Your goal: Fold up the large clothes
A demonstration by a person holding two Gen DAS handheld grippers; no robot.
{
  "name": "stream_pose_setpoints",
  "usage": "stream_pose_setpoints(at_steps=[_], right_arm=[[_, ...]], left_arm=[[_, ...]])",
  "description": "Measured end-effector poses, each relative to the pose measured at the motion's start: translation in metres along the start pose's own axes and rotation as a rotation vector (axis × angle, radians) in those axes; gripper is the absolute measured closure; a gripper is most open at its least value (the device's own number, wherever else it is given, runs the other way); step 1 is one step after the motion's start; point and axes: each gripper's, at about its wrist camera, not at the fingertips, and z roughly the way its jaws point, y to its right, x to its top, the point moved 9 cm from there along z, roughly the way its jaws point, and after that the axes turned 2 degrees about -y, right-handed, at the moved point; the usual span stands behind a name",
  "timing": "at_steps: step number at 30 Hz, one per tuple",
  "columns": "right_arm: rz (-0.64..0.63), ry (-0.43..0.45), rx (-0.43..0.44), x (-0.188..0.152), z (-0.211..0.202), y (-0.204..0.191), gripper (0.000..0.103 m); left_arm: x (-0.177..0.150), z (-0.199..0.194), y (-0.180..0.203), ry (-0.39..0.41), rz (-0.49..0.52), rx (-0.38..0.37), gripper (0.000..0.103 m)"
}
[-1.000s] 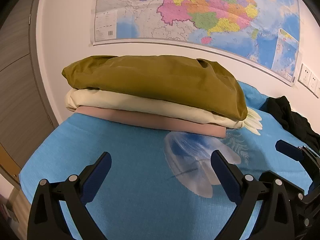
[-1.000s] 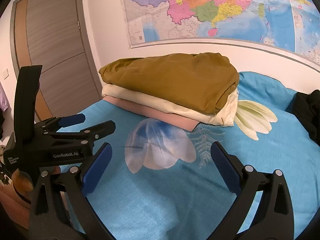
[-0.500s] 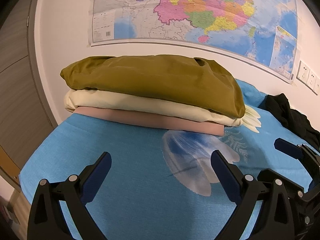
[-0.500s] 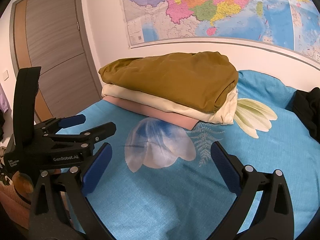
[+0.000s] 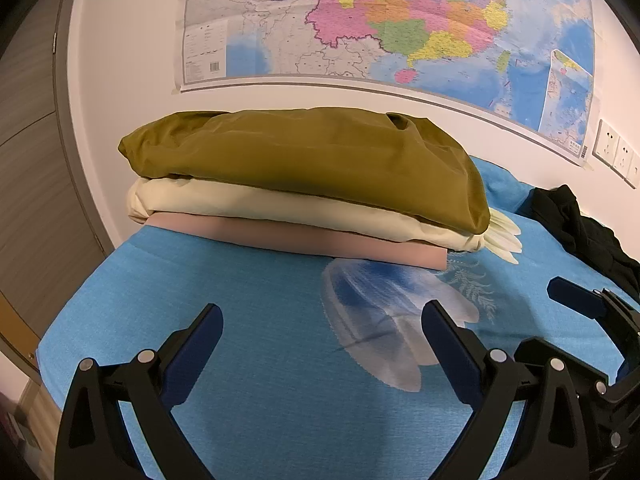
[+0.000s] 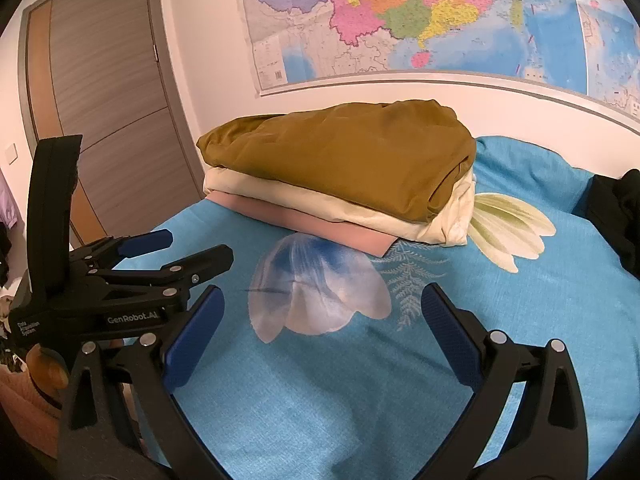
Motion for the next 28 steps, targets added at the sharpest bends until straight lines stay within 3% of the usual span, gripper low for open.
stream_pose_setpoints(at_steps=[16,24,28], right_arm=[[0.008,0.001,-0.004,-0.002,-0.001,0.002,0.006],[0.050,0.013,-0.050,-0.009,-0.014,0.024,0.006],[0.094,0.023,-0.101,-0.015,-0.029,0.048,0.006]], left_arm=[[0.002,0.000,0.006,0.016,0.013,-0.009,0.007],[0.000,0.005,0.031,-0.008,0.031,-0.072,0.007],[-0.004,0.015,0.057,-0.059,0.050,-0.159,0.007]])
